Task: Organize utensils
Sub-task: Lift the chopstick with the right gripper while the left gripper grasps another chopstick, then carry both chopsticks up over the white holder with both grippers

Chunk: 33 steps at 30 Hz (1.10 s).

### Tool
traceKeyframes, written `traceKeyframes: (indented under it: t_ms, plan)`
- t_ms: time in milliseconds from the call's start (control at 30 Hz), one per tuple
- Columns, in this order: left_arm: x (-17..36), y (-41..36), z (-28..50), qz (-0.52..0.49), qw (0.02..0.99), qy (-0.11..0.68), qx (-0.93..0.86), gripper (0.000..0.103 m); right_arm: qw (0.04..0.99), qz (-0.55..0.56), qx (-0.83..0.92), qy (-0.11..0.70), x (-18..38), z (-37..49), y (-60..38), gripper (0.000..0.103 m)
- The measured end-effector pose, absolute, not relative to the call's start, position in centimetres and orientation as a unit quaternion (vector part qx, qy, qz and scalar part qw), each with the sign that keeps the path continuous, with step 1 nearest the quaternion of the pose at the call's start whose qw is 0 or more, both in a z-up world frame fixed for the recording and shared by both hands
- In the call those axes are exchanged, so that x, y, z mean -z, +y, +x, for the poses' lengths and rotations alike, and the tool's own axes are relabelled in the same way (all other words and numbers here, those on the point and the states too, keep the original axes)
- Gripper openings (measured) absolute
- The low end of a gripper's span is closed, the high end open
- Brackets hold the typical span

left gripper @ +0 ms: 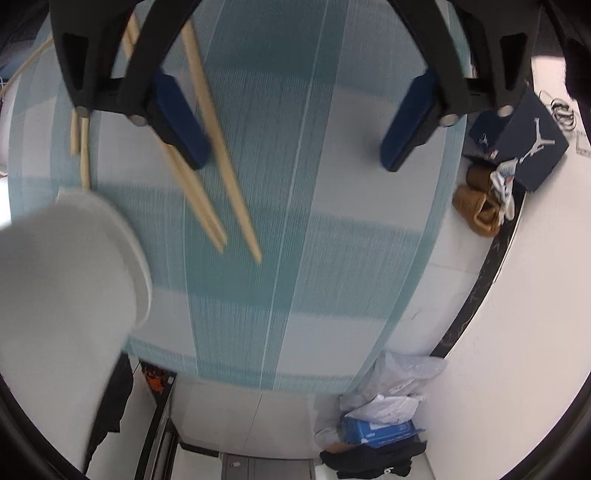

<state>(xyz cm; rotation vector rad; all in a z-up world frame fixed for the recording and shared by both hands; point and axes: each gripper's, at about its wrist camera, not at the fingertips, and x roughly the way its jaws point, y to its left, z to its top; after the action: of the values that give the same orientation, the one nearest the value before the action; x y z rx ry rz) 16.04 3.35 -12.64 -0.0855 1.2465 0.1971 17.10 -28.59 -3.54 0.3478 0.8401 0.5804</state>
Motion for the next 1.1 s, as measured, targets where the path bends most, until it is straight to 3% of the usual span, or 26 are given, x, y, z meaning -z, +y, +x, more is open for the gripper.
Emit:
traceKeyframes:
  t_ms: [133, 267, 367, 633, 1100]
  plan:
    - [12.5, 3.6, 17.4, -0.047, 0.809, 0.58, -0.087, 0.065, 0.859, 0.163, -0.277, 0.4, 3.6, 17.0, -28.6, 0.006]
    - [12.2, 3.3, 18.3, -0.056, 0.808, 0.58, -0.083, 0.024, 0.858, 0.159, -0.278, 0.402, 3.6, 17.0, -28.5, 0.006]
    - [12.3, 3.8, 18.6, -0.08, 0.807, 0.578, -0.09, 0.005, 0.859, 0.157, -0.279, 0.401, 3.5, 17.1, -28.3, 0.006]
    - [11.5, 4.1, 17.6, -0.137, 0.818, 0.552, -0.092, 0.001, 0.862, 0.148, -0.281, 0.395, 3.3, 16.8, -28.0, 0.006]
    - [1.7, 2.6, 11.4, -0.149, 0.909, 0.387, -0.022, 0.001, 0.888, 0.124, -0.273, 0.35, 1.3, 15.0, -26.5, 0.005]
